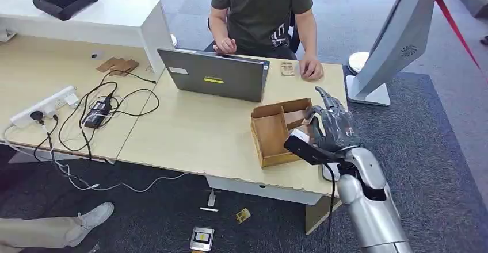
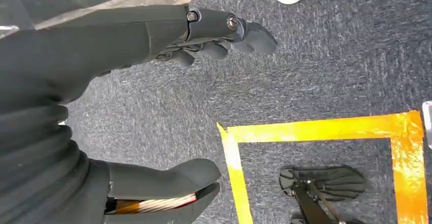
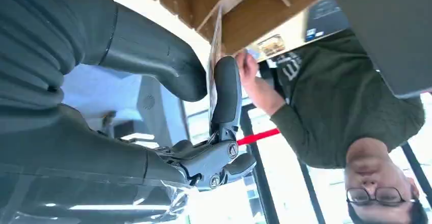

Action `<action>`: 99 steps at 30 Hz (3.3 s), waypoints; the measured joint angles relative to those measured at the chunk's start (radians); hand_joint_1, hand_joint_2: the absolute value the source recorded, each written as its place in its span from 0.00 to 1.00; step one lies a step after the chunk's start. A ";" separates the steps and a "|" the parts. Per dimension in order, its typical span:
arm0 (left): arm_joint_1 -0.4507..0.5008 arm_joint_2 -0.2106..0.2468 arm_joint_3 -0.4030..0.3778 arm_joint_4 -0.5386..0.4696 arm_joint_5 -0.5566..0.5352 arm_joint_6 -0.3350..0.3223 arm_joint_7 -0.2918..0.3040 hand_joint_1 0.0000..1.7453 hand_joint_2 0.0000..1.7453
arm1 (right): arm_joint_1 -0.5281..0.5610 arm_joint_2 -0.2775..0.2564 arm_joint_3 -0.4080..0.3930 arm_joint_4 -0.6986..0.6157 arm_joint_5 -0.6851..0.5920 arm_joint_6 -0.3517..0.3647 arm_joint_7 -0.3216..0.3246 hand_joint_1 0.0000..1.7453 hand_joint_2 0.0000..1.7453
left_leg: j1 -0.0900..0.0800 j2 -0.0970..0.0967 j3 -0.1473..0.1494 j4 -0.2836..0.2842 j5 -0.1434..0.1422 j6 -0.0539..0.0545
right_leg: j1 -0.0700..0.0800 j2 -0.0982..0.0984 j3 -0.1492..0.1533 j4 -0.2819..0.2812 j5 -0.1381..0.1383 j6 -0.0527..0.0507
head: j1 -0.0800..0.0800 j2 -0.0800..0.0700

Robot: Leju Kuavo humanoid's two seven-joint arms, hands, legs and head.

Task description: Pass the card to the sensor for recognition and then transmit it.

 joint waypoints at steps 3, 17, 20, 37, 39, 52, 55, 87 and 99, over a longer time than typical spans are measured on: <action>-0.011 -0.001 -0.003 0.000 -0.006 -0.001 0.008 0.00 1.00 | -0.011 0.006 -0.005 0.011 -0.053 -0.008 -0.039 1.00 1.00 | 0.000 0.000 -0.001 0.000 0.000 0.000 | 0.000 0.000 0.000 0.000 0.000 0.000 | 0.000 0.000; -0.115 -0.023 -0.045 -0.001 -0.062 -0.032 0.078 0.00 1.00 | -0.397 0.155 -0.003 0.545 -0.095 -0.148 -0.123 1.00 1.00 | 0.001 0.000 -0.004 0.000 0.004 -0.002 | 0.000 0.000 -0.005 0.002 0.003 -0.002 | 0.000 0.000; -0.133 -0.029 -0.052 -0.001 -0.069 -0.032 0.090 0.00 1.00 | -0.454 0.186 -0.001 0.629 -0.087 -0.140 -0.100 1.00 1.00 | 0.001 0.000 -0.005 0.000 0.004 -0.002 | 0.001 0.000 -0.005 0.002 0.003 -0.002 | 0.000 0.000; -0.155 -0.039 -0.079 -0.001 -0.072 -0.032 0.100 0.00 1.00 | -0.528 0.260 -0.001 0.851 -0.072 -0.101 -0.037 1.00 1.00 | 0.001 0.000 -0.005 0.000 0.004 -0.002 | 0.001 0.000 -0.005 0.002 0.003 -0.002 | 0.000 0.000; -0.155 -0.040 -0.080 -0.001 -0.072 -0.032 0.100 0.00 1.00 | -0.526 0.266 -0.001 0.868 -0.069 -0.099 -0.034 1.00 1.00 | 0.001 0.000 -0.005 0.000 0.004 -0.002 | 0.001 0.000 -0.006 0.002 0.003 -0.002 | 0.000 0.000; -0.155 -0.044 -0.088 -0.001 -0.061 -0.032 0.084 0.00 1.00 | -0.533 0.272 -0.001 0.914 -0.056 -0.100 -0.029 1.00 1.00 | 0.001 0.000 -0.005 0.000 0.004 -0.002 | 0.001 0.000 -0.006 0.002 0.003 -0.002 | 0.000 0.000; -0.156 -0.046 -0.088 -0.001 -0.060 -0.032 0.083 0.00 1.00 | -0.541 0.272 -0.001 0.919 -0.055 -0.100 -0.026 1.00 1.00 | 0.001 0.000 -0.005 0.000 0.004 -0.002 | 0.001 0.000 -0.006 0.002 0.003 -0.002 | 0.000 0.000; -0.156 -0.054 -0.093 -0.002 -0.056 -0.018 0.069 0.00 1.00 | -0.594 0.229 -0.095 0.926 -0.122 -0.567 -0.112 0.00 1.00 | 0.001 0.000 -0.005 0.000 0.004 -0.002 | 0.001 0.000 -0.006 0.002 0.003 -0.002 | 0.000 0.000; -0.094 -0.019 -0.082 -0.001 0.002 0.265 -0.058 0.00 1.00 | -0.566 0.012 -0.536 0.826 -0.643 -0.624 -0.481 0.00 1.00 | 0.001 -0.004 -0.004 0.001 0.004 0.000 | 0.001 -0.004 -0.002 -0.002 0.003 0.000 | 0.000 0.000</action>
